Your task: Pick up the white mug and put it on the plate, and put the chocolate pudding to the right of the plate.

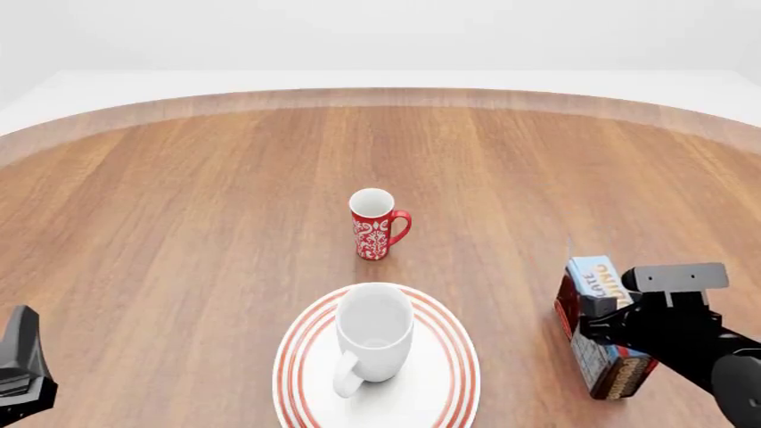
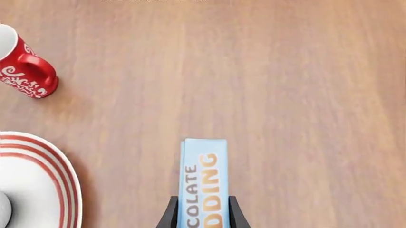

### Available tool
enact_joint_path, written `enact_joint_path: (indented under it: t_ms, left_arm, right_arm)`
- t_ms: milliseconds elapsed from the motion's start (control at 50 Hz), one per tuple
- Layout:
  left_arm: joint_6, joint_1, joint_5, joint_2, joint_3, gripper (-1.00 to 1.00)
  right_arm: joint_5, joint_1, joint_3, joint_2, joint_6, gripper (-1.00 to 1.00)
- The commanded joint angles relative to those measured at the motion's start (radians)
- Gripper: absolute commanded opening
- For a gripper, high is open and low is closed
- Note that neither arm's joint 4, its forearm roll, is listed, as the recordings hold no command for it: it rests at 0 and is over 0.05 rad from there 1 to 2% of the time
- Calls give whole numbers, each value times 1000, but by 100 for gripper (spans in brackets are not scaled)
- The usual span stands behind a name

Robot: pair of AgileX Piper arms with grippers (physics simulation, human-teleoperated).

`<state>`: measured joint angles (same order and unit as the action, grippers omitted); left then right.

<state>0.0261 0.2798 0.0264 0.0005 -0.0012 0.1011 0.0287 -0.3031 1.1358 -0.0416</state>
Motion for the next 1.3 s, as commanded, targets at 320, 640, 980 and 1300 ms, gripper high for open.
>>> enact_joint_path:
  t_ms: [320,640,980,1300]
  left_arm:
    - [0,0,0,0,0,100]
    - [0,0,0,0,0,100]
    - [0,0,0,0,0,100]
    - [0,1,1,0,0,100]
  right_arm:
    - [15,-9,11,28,17,100]
    - [-88,2,-52,-52,45,100]
    - [-196,18,-132,-135,83,100]
    - [-267,20,-192,-190,109,100]
